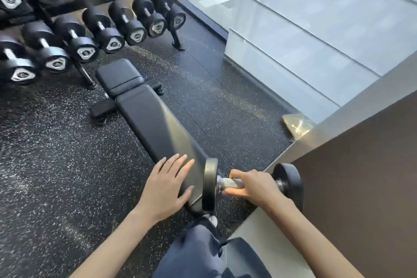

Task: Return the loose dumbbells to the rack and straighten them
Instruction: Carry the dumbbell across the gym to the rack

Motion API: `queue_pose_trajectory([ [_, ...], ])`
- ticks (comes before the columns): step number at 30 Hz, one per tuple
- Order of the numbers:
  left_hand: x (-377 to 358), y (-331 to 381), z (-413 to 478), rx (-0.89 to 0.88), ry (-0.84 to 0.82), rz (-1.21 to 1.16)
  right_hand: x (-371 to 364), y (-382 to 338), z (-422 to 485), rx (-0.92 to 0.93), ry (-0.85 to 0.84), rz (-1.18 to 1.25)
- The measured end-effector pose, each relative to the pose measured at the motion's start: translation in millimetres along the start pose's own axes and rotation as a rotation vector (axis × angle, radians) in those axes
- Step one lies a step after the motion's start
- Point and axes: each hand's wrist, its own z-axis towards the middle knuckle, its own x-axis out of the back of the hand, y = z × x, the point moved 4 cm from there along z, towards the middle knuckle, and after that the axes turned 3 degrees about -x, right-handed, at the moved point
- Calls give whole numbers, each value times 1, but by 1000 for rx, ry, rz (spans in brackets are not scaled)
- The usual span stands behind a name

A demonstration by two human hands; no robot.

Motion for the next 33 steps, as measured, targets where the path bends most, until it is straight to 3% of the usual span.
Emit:
queue_pose_trajectory([
  [11,-14,-10,51,176,-29,-39,31,44,82,93,-86,-82],
  [21,-12,27,124,394,-15,18,53,94,148,286,-166,-112],
  [33,-20,45,169,559,30,7,76,153,194,262,-163,13],
])
